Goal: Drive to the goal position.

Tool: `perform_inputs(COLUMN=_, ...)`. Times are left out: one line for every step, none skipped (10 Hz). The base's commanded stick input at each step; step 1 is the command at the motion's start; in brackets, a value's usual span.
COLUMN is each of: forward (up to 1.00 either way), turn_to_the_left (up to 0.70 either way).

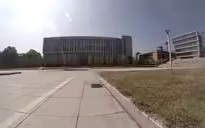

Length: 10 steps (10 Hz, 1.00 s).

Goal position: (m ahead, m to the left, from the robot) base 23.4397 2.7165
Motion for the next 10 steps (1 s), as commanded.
perform_inputs(forward=0.04, turn_to_the_left=0.0)
perform_inputs(forward=0.04, turn_to_the_left=0.0)
perform_inputs(forward=0.04, turn_to_the_left=0.0)
perform_inputs(forward=0.04, turn_to_the_left=0.0)
perform_inputs(forward=0.04, turn_to_the_left=0.0)
perform_inputs(forward=0.04, turn_to_the_left=0.0)
perform_inputs(forward=0.04, turn_to_the_left=0.0)
perform_inputs(forward=0.04, turn_to_the_left=0.0)
perform_inputs(forward=0.04, turn_to_the_left=0.0)
perform_inputs(forward=0.04, turn_to_the_left=0.0)
